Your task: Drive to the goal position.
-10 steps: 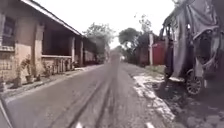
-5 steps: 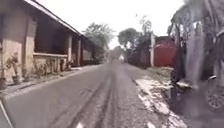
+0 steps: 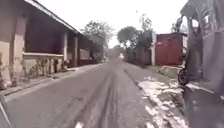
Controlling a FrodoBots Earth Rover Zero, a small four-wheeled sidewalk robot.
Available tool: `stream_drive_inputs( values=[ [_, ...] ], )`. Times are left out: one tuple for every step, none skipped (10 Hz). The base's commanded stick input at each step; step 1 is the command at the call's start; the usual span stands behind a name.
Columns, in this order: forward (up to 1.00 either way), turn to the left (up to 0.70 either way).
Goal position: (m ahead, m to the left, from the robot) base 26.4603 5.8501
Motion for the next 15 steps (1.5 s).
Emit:
stream_drive_inputs(
  values=[
    [1.00,0.00],
    [1.00,0.00],
    [1.00,0.00],
    [1.00,0.00],
    [1.00,0.00],
    [1.00,0.00],
    [1.00,0.00],
    [1.00,0.00],
    [1.00,0.00],
    [1.00,0.00],
    [1.00,0.00],
    [1.00,0.00],
    [1.00,0.00],
    [1.00,0.00],
    [1.00,0.00]
  ],
)
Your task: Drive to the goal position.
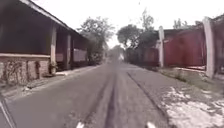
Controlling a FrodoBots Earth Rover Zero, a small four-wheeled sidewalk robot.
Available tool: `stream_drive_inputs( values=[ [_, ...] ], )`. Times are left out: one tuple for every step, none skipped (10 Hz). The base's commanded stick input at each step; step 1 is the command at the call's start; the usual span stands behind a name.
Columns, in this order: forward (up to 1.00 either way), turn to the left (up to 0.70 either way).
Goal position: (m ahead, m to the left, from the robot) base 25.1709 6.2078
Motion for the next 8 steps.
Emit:
stream_drive_inputs(
  values=[
    [1.00,0.00],
    [1.00,0.00],
    [1.00,0.00],
    [1.00,0.00],
    [1.00,0.00],
    [1.00,0.00],
    [1.00,0.00],
    [1.00,0.00]
  ],
)
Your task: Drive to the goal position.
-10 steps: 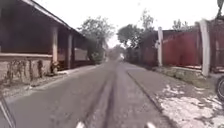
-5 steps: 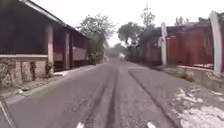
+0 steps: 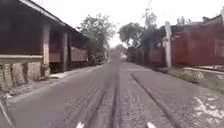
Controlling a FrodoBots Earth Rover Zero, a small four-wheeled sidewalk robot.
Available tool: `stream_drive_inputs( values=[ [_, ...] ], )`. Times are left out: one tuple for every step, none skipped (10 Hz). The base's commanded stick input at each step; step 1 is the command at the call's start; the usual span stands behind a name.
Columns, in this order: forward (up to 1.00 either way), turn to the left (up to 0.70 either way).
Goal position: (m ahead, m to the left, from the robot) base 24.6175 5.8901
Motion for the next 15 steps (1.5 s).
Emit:
stream_drive_inputs(
  values=[
    [1.00,0.00],
    [1.00,0.00],
    [0.99,0.00],
    [0.99,0.00],
    [0.99,0.00],
    [1.00,0.00],
    [1.00,0.00],
    [1.00,0.00],
    [1.00,0.00],
    [1.00,0.00],
    [1.00,0.00],
    [1.00,0.00],
    [1.00,0.00],
    [1.00,0.00],
    [1.00,0.00]
  ],
)
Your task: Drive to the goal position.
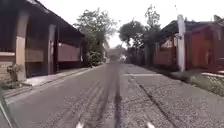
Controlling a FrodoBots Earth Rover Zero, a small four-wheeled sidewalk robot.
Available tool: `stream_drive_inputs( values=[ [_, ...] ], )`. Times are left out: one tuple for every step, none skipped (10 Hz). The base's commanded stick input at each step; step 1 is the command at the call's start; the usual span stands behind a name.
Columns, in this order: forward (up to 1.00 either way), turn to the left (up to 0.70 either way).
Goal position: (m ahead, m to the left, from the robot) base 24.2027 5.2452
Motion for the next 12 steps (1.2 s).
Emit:
stream_drive_inputs(
  values=[
    [1.00,0.00],
    [1.00,0.00],
    [1.00,0.00],
    [1.00,0.00],
    [1.00,0.00],
    [1.00,0.00],
    [1.00,0.00],
    [1.00,0.00],
    [1.00,0.00],
    [1.00,0.00],
    [1.00,0.00],
    [1.00,0.00]
  ],
)
